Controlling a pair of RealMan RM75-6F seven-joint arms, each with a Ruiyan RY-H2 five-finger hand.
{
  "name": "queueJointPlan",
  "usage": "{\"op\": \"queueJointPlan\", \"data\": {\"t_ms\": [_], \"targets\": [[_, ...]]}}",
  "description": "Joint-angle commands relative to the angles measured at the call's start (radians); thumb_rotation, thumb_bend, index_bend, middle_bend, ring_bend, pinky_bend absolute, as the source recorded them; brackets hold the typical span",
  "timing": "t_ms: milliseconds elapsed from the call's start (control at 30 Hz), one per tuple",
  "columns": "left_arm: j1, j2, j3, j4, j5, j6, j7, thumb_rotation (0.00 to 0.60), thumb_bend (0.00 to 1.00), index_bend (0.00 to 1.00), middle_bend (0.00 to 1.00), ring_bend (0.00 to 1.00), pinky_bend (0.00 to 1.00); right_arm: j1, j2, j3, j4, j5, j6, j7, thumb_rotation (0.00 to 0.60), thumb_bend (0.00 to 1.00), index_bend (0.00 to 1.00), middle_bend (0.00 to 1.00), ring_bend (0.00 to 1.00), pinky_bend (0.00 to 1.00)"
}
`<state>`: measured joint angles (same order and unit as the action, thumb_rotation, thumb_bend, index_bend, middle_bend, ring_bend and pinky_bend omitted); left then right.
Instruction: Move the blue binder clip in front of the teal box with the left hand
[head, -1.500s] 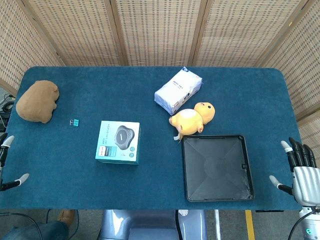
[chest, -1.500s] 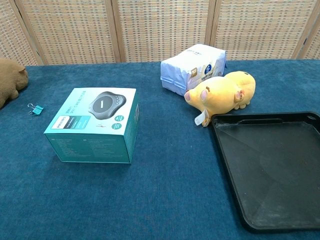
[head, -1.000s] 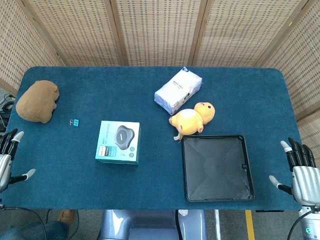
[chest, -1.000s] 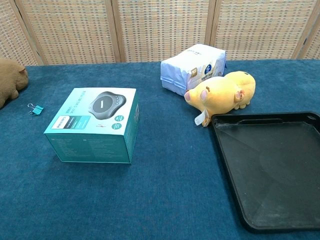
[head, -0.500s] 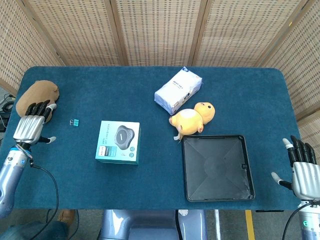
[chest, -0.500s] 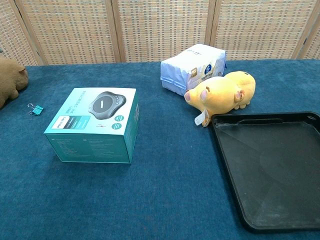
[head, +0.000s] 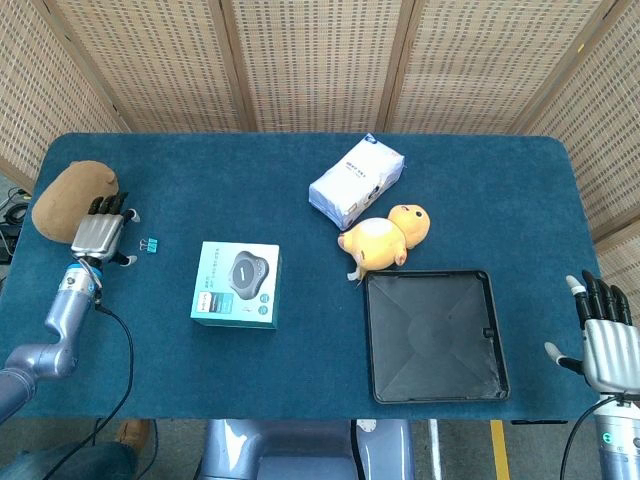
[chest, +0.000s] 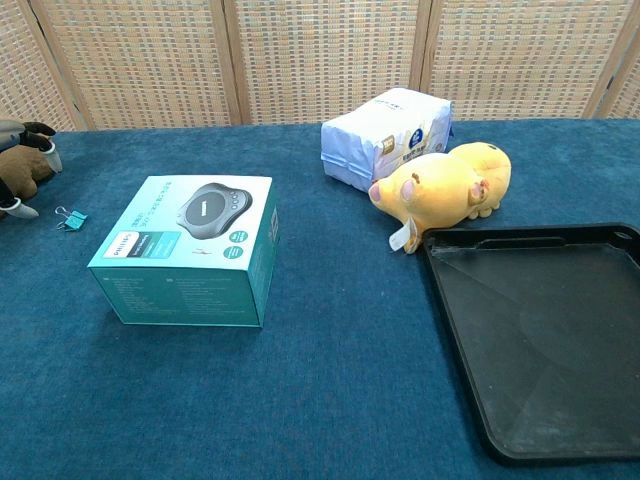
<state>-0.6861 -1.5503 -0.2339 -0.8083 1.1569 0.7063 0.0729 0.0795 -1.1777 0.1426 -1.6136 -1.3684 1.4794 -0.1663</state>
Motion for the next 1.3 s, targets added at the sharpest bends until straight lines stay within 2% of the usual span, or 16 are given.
{"op": "queueJointPlan", "data": {"t_ms": [33,233,433,933,1100,1300], "targets": [[-0.029,-0.048,0.012,0.073,0.006,-0.038,-0.021,0.600,0.20,0.32,0.00,0.00,0.00,0.002,-0.002,0.003,0.004,0.007,-0.004,-0.001,0.600,0.00,0.08,0.00,0.00,0.00],[-0.055,-0.107,0.027,0.180,0.001,-0.109,-0.030,0.600,0.25,0.35,0.00,0.00,0.00,0.006,-0.005,0.008,0.008,0.021,-0.009,-0.006,0.600,0.00,0.08,0.00,0.00,0.00],[-0.079,-0.157,0.039,0.264,0.023,-0.142,-0.071,0.600,0.25,0.38,0.00,0.00,0.00,0.009,-0.009,0.008,0.014,0.031,-0.015,-0.011,0.600,0.00,0.08,0.00,0.00,0.00],[-0.124,-0.220,0.040,0.380,0.039,-0.213,-0.119,0.600,0.26,0.38,0.00,0.00,0.00,0.016,-0.019,0.015,0.031,0.055,-0.025,-0.016,0.600,0.00,0.08,0.00,0.00,0.00],[-0.134,-0.229,0.036,0.401,0.031,-0.246,-0.108,0.600,0.31,0.49,0.00,0.00,0.00,0.019,-0.022,0.016,0.035,0.060,-0.029,-0.017,0.600,0.00,0.08,0.00,0.00,0.00],[-0.140,-0.217,0.026,0.395,0.013,-0.270,-0.079,0.600,0.35,0.55,0.00,0.00,0.00,0.019,-0.021,0.016,0.034,0.061,-0.027,-0.013,0.600,0.00,0.08,0.00,0.00,0.00]]}}
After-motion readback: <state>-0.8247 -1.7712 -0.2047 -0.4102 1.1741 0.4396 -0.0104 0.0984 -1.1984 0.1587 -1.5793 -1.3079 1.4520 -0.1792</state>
